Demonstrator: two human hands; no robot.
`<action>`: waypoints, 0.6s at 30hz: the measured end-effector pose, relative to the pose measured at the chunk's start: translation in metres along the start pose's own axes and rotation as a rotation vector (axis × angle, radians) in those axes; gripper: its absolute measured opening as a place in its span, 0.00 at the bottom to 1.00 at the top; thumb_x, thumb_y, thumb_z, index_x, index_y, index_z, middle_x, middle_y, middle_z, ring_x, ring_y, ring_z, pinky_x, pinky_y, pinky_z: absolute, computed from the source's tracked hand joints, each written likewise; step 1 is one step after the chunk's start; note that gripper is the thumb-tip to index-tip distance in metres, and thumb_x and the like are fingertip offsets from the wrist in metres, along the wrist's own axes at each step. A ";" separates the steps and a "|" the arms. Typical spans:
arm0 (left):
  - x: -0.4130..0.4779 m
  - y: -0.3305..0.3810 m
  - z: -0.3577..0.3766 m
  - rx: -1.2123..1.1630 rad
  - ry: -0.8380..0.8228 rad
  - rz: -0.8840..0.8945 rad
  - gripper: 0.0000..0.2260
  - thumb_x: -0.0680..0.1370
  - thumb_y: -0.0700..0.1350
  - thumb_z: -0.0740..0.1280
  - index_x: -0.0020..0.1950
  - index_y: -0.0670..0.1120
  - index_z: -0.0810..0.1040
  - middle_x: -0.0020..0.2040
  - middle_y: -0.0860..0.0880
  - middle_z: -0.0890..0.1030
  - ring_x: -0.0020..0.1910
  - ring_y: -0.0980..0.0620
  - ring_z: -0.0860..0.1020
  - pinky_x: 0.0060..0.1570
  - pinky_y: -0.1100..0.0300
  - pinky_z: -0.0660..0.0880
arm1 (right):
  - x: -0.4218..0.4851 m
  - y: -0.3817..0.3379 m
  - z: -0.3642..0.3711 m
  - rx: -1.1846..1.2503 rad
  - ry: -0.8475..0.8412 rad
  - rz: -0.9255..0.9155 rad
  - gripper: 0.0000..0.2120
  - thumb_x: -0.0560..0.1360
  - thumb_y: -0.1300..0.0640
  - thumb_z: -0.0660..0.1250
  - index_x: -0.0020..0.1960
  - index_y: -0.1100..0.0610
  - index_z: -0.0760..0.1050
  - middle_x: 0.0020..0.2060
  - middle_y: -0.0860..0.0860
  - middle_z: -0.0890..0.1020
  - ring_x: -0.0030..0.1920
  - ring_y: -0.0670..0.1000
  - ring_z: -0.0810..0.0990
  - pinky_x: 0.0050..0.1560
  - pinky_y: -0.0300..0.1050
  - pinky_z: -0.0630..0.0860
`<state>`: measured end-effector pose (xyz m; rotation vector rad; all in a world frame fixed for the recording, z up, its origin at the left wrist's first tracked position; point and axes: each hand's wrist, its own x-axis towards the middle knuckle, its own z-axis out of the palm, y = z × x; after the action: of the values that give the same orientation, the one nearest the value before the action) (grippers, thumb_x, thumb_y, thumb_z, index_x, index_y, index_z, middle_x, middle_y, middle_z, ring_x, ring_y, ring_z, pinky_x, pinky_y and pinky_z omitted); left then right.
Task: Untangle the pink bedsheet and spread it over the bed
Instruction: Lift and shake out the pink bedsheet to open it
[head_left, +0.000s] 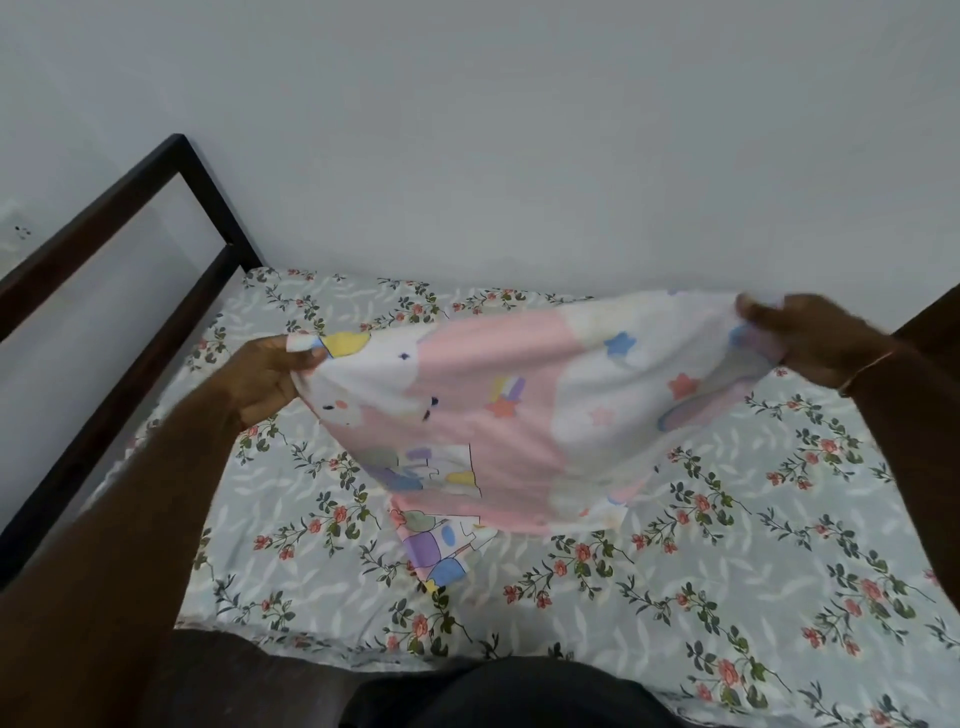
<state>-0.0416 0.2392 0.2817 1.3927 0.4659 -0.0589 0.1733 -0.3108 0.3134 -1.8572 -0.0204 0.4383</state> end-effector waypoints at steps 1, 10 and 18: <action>0.002 -0.002 0.003 0.019 0.047 -0.007 0.10 0.77 0.32 0.61 0.49 0.37 0.82 0.60 0.36 0.77 0.46 0.46 0.82 0.43 0.54 0.81 | 0.000 0.008 0.005 -0.031 -0.037 0.029 0.13 0.71 0.50 0.71 0.43 0.61 0.78 0.34 0.51 0.83 0.39 0.55 0.79 0.37 0.43 0.79; 0.006 0.030 0.001 -0.062 -0.021 -0.076 0.14 0.75 0.41 0.64 0.58 0.38 0.77 0.59 0.42 0.80 0.51 0.46 0.81 0.46 0.50 0.81 | 0.004 -0.014 -0.003 0.239 -0.035 -0.045 0.08 0.73 0.53 0.68 0.39 0.56 0.76 0.29 0.47 0.82 0.31 0.43 0.81 0.36 0.36 0.79; 0.006 0.043 0.007 0.057 0.040 -0.079 0.11 0.77 0.36 0.63 0.42 0.38 0.84 0.45 0.44 0.85 0.41 0.50 0.84 0.38 0.59 0.81 | 0.014 0.004 -0.030 0.116 0.042 0.001 0.11 0.70 0.53 0.72 0.44 0.61 0.78 0.37 0.49 0.83 0.37 0.46 0.80 0.40 0.40 0.80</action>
<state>-0.0210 0.2426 0.3202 1.4330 0.5565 -0.1094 0.1948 -0.3366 0.3139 -1.7521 0.0336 0.3932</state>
